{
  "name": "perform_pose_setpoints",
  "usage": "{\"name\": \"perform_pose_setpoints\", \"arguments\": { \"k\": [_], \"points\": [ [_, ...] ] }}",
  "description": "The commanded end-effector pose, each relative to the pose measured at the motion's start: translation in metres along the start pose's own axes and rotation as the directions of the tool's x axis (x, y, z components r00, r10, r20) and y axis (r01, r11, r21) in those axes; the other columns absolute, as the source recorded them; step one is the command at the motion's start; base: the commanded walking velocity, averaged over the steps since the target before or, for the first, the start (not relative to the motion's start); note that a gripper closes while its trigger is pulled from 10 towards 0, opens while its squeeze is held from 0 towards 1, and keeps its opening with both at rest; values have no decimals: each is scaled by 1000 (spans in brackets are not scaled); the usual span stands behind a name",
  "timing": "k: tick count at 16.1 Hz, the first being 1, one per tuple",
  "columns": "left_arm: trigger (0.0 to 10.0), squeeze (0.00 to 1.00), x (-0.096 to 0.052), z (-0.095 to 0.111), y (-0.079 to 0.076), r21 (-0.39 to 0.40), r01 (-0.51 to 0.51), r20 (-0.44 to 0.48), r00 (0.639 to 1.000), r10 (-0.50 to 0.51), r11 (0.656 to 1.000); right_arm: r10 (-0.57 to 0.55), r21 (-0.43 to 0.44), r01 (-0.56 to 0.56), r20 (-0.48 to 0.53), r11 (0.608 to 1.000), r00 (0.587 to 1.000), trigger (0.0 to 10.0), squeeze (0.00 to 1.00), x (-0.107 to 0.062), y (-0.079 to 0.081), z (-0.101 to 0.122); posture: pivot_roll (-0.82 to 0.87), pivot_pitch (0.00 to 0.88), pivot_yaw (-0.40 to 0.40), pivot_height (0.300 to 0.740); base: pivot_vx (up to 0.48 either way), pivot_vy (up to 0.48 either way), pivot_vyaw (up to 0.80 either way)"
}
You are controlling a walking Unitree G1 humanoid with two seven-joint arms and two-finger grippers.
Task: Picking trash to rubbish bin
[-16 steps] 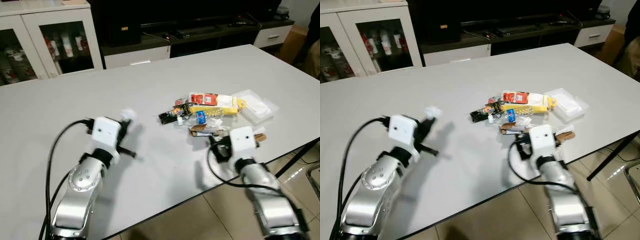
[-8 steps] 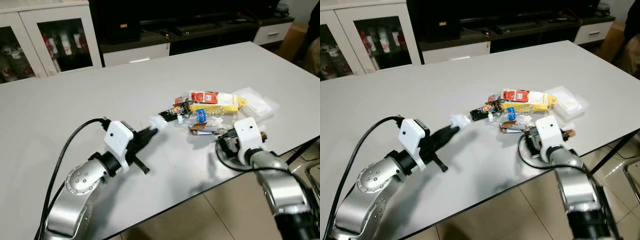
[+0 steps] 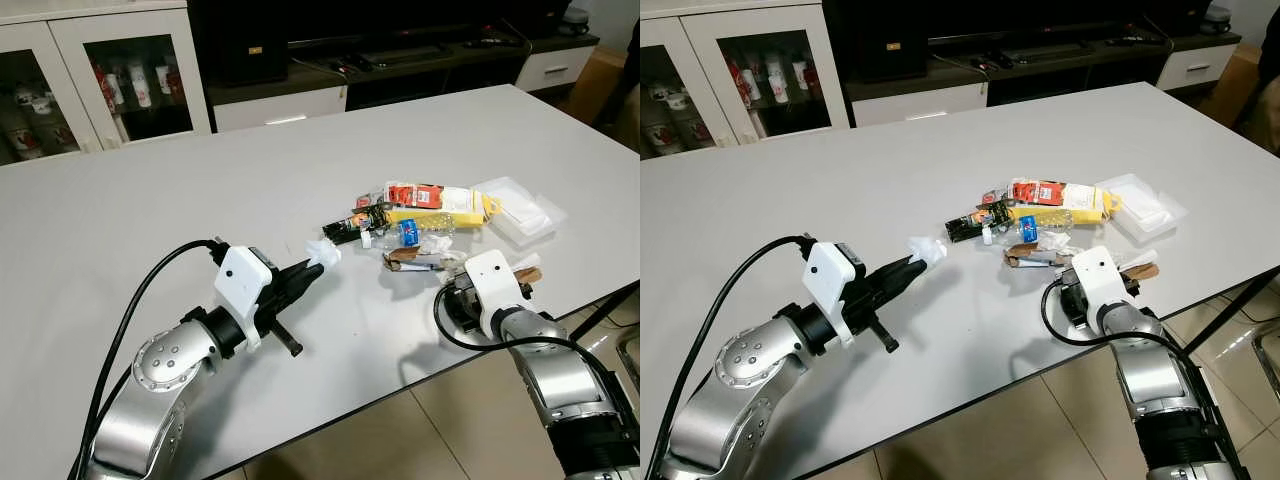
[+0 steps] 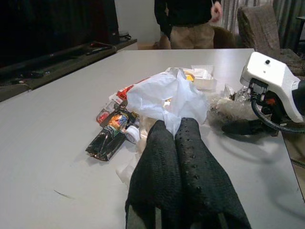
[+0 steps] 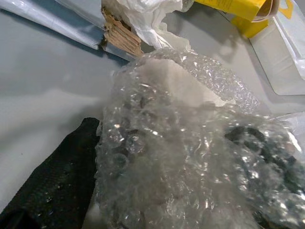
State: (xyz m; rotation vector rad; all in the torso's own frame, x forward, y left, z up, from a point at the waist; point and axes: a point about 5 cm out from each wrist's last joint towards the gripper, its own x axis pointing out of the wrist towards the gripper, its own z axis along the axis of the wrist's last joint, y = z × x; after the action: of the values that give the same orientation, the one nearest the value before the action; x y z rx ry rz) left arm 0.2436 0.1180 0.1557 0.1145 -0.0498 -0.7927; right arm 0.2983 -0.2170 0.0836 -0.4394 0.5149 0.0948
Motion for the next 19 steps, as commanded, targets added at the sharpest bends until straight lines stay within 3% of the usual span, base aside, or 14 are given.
{"name": "perform_pose_setpoints", "arguments": {
  "k": [1, 13, 15, 19],
  "points": [
    [10000, 0, 1, 5, 0, 14, 6, 9, 1000, -6, 1000, 11, 13, -11, 3, 1000, 1000, 0, 0, 2, -1, 1, -88, 0, -28, 740, 0, 0, 0],
    [10000, 0, 2, 6, 2, 23, -4, 12, 1000, 4, 1000, 0, 55, -4, 72, 998, 997, 0, 0, 0, -5, 13, -94, 0, -26, 740, 0, 0, 0],
    [10000, 0, 2, 7, 4, 23, -17, 17, 1000, 17, 1000, -105, 186, 69, 195, 980, 975, 0, 0, -8, -20, 39, -94, 0, -23, 740, 0, 0, 0],
    [10000, 0, 3, 9, 4, 19, -23, 28, 999, 22, 1000, -179, 307, 87, 287, 948, 941, 0, 0, -17, -27, 60, -92, 0, -21, 740, 0, 0, 0]
  ]
}}
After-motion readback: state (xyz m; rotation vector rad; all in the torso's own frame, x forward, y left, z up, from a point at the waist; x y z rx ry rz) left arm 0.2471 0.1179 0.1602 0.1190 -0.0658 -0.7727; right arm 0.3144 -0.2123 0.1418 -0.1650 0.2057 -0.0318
